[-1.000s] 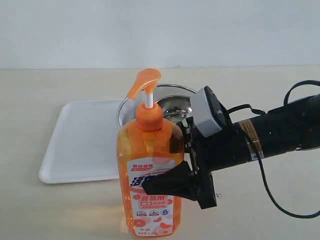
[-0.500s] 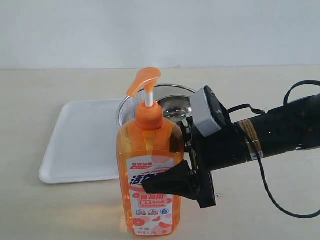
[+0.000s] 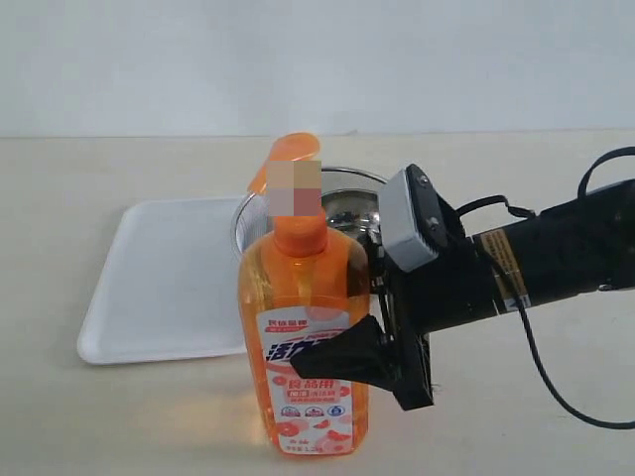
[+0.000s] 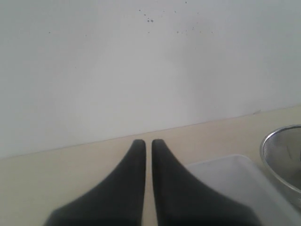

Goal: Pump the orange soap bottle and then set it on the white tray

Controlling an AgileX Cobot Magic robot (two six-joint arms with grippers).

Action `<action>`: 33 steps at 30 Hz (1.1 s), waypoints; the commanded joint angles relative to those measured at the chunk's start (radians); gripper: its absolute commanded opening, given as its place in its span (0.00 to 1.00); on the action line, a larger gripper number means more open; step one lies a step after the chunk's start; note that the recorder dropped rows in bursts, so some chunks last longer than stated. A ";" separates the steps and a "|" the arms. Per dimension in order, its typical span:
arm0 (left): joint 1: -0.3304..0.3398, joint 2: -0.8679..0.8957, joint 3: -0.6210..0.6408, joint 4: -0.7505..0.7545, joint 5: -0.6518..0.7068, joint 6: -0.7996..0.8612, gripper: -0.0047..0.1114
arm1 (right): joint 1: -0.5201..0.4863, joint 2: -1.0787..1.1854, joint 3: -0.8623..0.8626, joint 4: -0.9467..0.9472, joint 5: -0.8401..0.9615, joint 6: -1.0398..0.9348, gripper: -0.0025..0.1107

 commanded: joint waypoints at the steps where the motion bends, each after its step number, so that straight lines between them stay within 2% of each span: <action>1: -0.004 -0.006 0.002 -0.008 0.002 -0.029 0.08 | -0.001 -0.040 0.002 0.014 -0.064 0.016 0.02; 33: -0.004 -0.006 0.002 -0.008 0.063 -0.031 0.08 | -0.001 -0.297 0.002 0.015 -0.135 0.077 0.02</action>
